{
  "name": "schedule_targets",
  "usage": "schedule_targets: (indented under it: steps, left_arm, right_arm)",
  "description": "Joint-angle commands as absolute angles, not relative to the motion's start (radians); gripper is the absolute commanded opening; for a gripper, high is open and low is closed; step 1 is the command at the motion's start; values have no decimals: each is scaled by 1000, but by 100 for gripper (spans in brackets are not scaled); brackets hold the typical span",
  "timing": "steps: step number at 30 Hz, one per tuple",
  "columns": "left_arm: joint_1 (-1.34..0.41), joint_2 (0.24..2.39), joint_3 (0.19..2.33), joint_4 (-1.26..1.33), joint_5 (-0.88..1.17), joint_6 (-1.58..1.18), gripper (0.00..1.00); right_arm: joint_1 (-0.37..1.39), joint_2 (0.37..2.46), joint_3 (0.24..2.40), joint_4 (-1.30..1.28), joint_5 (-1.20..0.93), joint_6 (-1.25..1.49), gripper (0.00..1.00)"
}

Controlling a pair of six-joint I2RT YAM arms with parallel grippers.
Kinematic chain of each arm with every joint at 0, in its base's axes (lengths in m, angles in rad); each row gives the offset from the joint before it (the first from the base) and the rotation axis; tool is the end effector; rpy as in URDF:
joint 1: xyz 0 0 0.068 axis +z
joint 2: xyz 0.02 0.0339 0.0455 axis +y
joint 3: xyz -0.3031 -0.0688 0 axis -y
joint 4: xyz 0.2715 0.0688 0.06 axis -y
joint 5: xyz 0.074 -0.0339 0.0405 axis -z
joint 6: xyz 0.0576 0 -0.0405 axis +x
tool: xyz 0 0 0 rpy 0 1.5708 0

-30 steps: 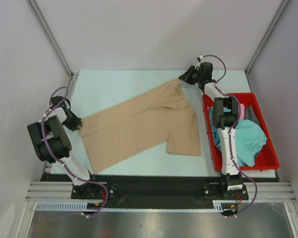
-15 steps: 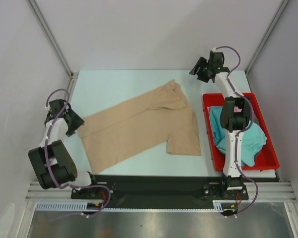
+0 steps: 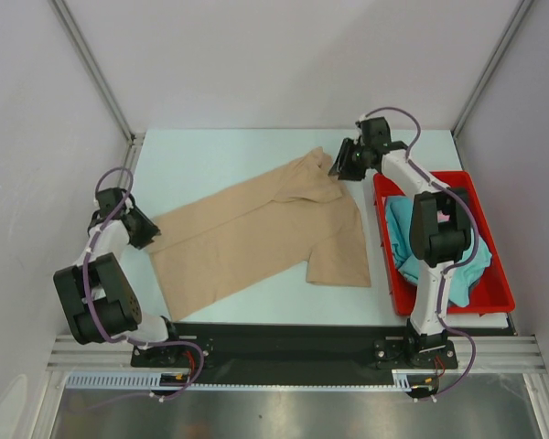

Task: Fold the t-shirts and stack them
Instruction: Fold the tshirt

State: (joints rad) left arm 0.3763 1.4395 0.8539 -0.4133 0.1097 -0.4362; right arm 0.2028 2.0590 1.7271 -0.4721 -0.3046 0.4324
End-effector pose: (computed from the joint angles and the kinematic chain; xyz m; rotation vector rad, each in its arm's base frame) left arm 0.2914 0.1083 0.2036 -0.9769 2.3759 -0.1636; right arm 0.5136 0.1232 0.2566 0.1286 2.4257 0.6589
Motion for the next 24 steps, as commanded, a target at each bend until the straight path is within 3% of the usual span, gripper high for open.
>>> schedule_targets:
  steps: [1, 9, 14, 24]
  left_arm:
    - [339, 1422, 830, -365, 182, -445, 37]
    - [137, 1371, 753, -344, 241, -509, 35]
    - [38, 1414, 771, -328, 268, -534, 34]
    - [-37, 1384, 779, -354, 298, -534, 34]
  right_arm:
    - [204, 1988, 1634, -508, -325, 399, 43]
    - [206, 2008, 1568, -486, -348, 425, 34]
    - [204, 2045, 1574, -465, -328, 452, 47]
    - [195, 2079, 1615, -503, -245, 434, 49]
